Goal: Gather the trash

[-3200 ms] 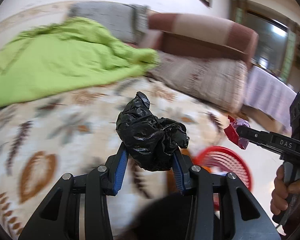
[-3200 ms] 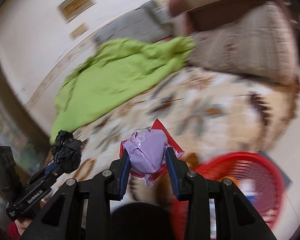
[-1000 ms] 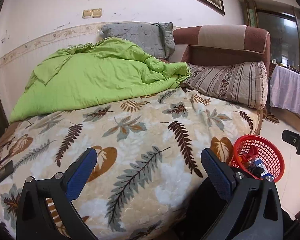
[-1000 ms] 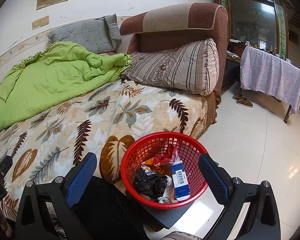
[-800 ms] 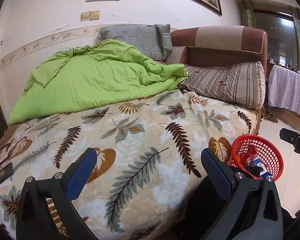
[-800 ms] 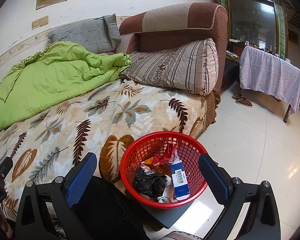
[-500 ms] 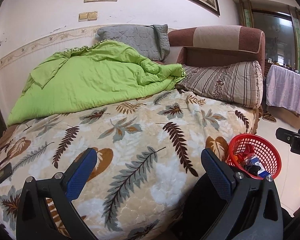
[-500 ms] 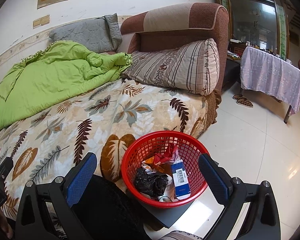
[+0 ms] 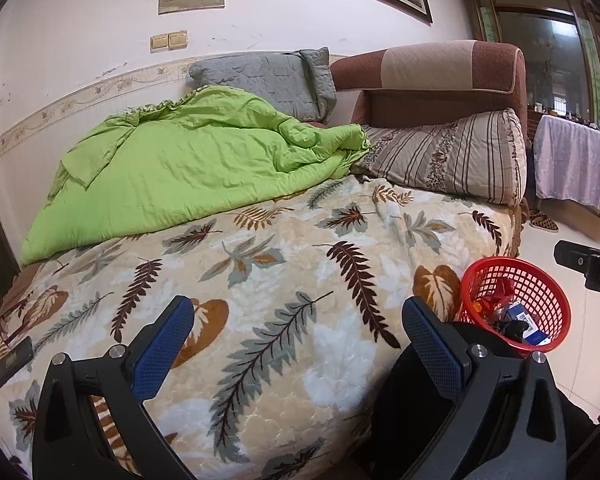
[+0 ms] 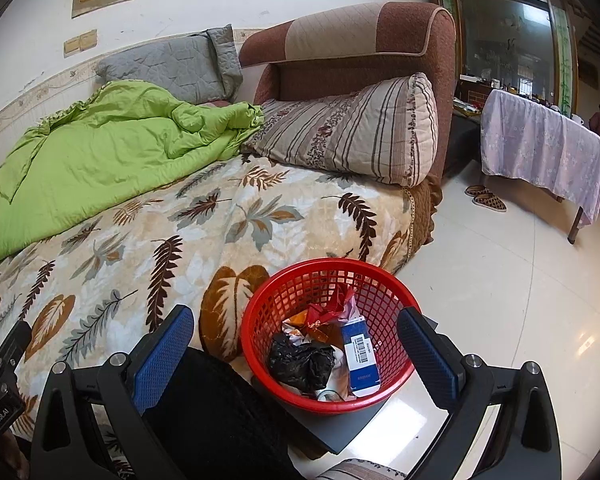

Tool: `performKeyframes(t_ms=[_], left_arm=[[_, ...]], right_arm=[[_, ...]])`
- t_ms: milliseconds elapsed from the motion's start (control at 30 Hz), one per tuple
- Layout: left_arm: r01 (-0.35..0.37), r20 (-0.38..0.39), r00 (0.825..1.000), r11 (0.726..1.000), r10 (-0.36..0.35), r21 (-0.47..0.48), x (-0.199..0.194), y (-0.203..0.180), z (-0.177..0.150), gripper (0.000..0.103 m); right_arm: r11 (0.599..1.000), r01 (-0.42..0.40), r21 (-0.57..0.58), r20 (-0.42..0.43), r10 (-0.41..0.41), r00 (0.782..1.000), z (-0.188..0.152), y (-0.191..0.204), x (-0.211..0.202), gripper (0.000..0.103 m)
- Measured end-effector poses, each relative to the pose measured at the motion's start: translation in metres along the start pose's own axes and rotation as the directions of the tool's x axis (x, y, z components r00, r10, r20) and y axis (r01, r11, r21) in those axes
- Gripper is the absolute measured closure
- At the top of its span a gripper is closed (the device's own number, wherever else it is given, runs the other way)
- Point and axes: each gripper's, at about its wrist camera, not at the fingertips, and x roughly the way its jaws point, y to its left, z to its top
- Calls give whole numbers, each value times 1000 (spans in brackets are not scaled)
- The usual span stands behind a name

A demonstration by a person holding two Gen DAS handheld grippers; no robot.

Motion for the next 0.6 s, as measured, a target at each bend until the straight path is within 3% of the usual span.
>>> performKeyframes(t_ms=[600], left_arm=[[10, -9, 1000, 1000, -10, -7, 2, 1, -2, 0]], right_arm=[[1000, 2, -5, -13, -2, 1000, 3, 1, 4, 0]])
